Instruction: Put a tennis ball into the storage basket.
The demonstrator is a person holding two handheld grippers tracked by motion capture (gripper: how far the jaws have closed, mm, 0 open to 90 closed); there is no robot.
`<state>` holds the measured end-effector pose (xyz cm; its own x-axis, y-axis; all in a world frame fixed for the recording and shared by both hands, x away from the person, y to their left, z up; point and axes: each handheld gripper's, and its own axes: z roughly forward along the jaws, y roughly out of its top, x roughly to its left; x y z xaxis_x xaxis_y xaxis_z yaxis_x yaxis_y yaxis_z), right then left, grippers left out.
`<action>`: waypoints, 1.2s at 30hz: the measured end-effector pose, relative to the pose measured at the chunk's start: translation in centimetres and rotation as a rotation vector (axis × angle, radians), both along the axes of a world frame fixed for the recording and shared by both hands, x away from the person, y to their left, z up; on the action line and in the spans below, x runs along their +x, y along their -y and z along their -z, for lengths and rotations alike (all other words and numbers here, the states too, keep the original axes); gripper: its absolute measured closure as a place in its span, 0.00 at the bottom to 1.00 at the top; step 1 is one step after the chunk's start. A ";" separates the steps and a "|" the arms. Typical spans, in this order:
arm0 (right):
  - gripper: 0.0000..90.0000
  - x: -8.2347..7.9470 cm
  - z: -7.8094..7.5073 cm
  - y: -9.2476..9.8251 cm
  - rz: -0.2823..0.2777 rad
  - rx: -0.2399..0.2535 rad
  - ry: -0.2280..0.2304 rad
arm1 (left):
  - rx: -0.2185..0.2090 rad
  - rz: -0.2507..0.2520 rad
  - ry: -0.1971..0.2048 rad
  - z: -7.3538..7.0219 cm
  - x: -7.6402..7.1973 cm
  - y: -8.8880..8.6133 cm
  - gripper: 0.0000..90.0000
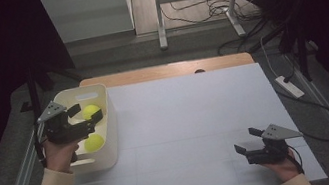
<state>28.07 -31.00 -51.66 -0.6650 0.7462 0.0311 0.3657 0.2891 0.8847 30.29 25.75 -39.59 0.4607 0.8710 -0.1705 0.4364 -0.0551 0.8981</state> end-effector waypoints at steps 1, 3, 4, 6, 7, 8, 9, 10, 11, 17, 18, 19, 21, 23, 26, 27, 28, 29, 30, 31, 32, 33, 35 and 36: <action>0.16 0.0 0.0 0.0 0.000 0.000 0.000 | 0.000 0.011 0.002 0.0 -0.1 0.2 0.14; 0.16 0.0 0.0 0.0 0.001 0.000 0.000 | 0.003 0.045 0.003 0.0 -0.2 0.7 0.14; 0.16 0.0 0.0 0.0 0.002 -0.003 -0.001 | 0.004 0.058 0.003 0.0 -0.3 1.0 0.14; 0.16 -0.1 0.0 0.0 0.002 -0.003 0.000 | 0.002 0.073 0.005 0.1 -0.4 1.3 0.14; 0.16 -0.1 0.0 0.0 0.002 -0.003 -0.001 | 0.002 0.086 0.007 0.2 -0.5 1.6 0.14; 0.16 -0.1 0.0 0.0 0.002 -0.004 0.000 | 0.003 0.097 0.007 0.2 -0.6 1.9 0.14; 0.16 -0.1 0.0 0.1 0.002 -0.004 0.001 | 0.004 0.108 0.009 0.2 -0.7 2.1 0.14; 0.16 -0.1 0.0 0.1 0.002 -0.003 0.000 | 0.006 0.119 0.009 0.3 -0.9 2.4 0.14; 0.16 -0.1 0.0 0.1 0.003 -0.003 -0.001 | 0.006 0.128 0.012 0.4 -1.0 2.6 0.14; 0.16 -0.3 -0.1 0.1 0.007 -0.002 0.001 | -0.011 0.193 0.029 0.9 -2.0 4.4 0.14; 0.16 -0.3 -0.1 0.2 0.007 -0.001 0.002 | -0.013 0.210 0.032 1.1 -2.2 4.7 0.14; 0.16 -0.3 -0.1 0.2 0.008 -0.001 0.001 | -0.013 0.222 0.034 1.2 -2.4 5.0 0.15; 0.16 -0.3 -0.1 0.2 0.009 -0.002 0.002 | -0.015 0.242 0.039 1.4 -2.8 5.6 0.15; 0.16 -0.4 -0.1 0.2 0.010 -0.002 0.004 | -0.014 0.263 0.043 1.6 -3.1 6.1 0.15; 0.16 -0.4 -0.1 0.2 0.009 -0.002 0.003 | -0.009 0.280 0.042 2.0 -3.4 6.7 0.15; 0.16 -0.4 -0.1 0.2 0.009 -0.001 0.003 | -0.013 0.286 0.040 2.2 -3.5 6.8 0.15; 0.16 -0.4 -0.1 0.2 0.009 -0.002 0.003 | -0.015 0.294 0.038 2.4 -3.6 7.0 0.15; 0.16 -0.4 -0.1 0.2 0.009 -0.002 0.003 | -0.015 0.300 0.037 2.6 -3.8 7.1 0.15; 0.16 -0.4 -0.1 0.2 0.009 -0.002 0.003 | -0.015 0.304 0.036 2.7 -3.9 7.3 0.15; 0.16 -0.4 -0.1 0.2 0.010 -0.002 0.003 | -0.009 0.311 0.037 3.0 -4.1 7.5 0.15; 0.16 -0.4 -0.1 0.2 0.011 -0.002 0.003 | -0.004 0.312 0.038 3.1 -4.2 7.6 0.15; 0.16 -0.4 -0.1 0.2 0.011 -0.002 0.003 | 0.000 0.310 0.044 3.3 -4.5 7.8 0.15; 0.16 -0.4 -0.1 0.2 0.010 -0.001 0.003 | 0.002 0.311 0.049 3.6 -4.8 7.9 0.15; 0.16 -0.5 -0.1 0.2 0.011 -0.001 0.003 | 0.005 0.311 0.050 3.8 -4.9 8.0 0.15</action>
<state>27.61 -31.19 -51.52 -0.6571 0.7533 0.0283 0.3659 0.2860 0.8856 25.35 17.76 -43.36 0.7128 0.6879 -0.1369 0.3535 -0.1838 0.9172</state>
